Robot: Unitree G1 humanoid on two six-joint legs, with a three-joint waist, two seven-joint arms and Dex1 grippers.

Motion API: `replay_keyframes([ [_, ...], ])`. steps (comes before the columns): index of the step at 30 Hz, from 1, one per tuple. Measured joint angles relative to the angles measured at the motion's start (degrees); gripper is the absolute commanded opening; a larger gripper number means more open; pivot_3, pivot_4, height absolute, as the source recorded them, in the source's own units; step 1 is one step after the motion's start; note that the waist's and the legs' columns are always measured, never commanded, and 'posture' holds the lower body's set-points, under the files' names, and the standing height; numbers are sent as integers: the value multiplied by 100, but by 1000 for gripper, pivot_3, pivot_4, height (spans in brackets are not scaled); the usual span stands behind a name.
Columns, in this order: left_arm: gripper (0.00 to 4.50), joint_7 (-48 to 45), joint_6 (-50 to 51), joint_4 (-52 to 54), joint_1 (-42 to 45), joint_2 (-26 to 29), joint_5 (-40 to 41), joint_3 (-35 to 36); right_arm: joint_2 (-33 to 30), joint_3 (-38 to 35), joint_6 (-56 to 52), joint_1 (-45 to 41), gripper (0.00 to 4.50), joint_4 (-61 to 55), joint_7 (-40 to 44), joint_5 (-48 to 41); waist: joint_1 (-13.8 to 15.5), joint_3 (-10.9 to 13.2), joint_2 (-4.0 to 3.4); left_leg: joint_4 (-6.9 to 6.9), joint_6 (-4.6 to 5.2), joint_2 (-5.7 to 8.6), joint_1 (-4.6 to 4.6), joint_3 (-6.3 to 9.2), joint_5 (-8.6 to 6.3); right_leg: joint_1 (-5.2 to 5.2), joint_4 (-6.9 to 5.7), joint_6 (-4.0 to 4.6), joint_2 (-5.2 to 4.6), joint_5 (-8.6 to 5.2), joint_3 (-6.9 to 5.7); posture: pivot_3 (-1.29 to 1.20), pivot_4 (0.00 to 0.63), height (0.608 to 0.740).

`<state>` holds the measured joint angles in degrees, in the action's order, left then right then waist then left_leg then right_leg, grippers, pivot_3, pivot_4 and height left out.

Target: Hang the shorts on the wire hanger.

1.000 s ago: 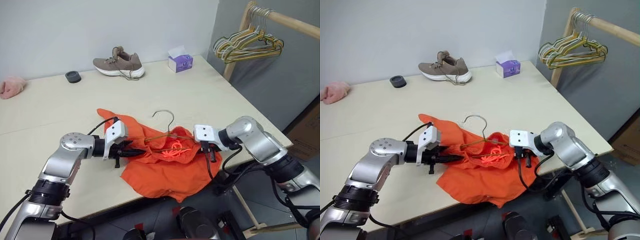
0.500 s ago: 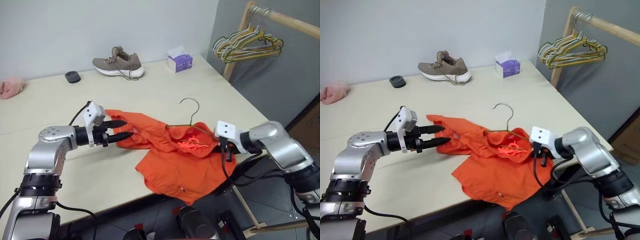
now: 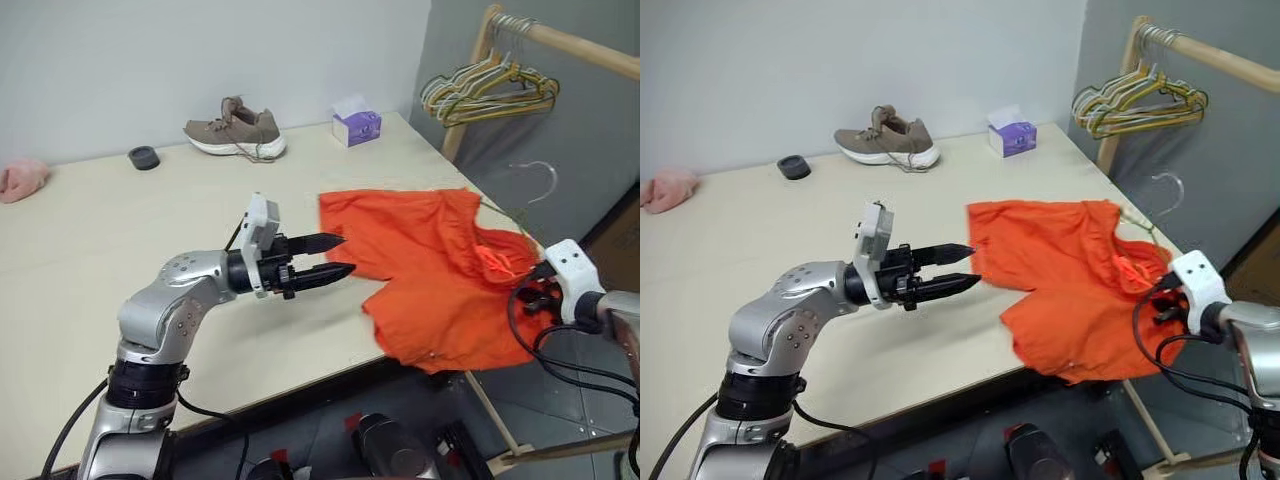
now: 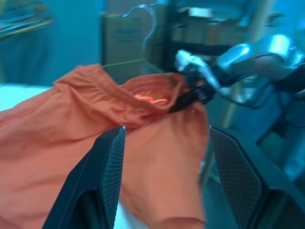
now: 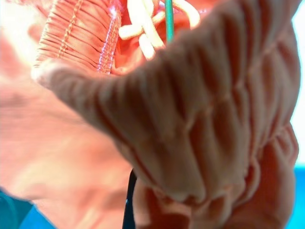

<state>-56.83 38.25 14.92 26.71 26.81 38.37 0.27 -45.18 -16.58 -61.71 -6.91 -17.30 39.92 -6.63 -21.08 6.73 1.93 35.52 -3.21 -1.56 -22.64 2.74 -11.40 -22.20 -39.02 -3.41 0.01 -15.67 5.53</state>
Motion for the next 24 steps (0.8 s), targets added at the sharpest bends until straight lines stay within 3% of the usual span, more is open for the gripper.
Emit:
replay_keyframes([
  [2,3999,278,-242,5,117,-394,-90,-30,93,-143,-36,139,0,15,-312,85,-35,0,0,12,0,0,-3,-2,0,3,2,-1,0,0,3,-379,73,740],
  [10,3999,678,-1038,9,111,-971,-612,-548,445,-816,-234,-636,0,404,-1761,286,-335,-1,-3,31,1,4,10,-24,-1,16,4,11,-3,-5,29,-386,81,740],
  [24,3999,895,-2084,-467,400,-1781,-1151,-894,488,-1112,-132,-2879,0,2319,-2931,308,-461,5,-10,20,13,10,17,-40,-8,23,17,13,-6,-7,44,-391,79,740],
])
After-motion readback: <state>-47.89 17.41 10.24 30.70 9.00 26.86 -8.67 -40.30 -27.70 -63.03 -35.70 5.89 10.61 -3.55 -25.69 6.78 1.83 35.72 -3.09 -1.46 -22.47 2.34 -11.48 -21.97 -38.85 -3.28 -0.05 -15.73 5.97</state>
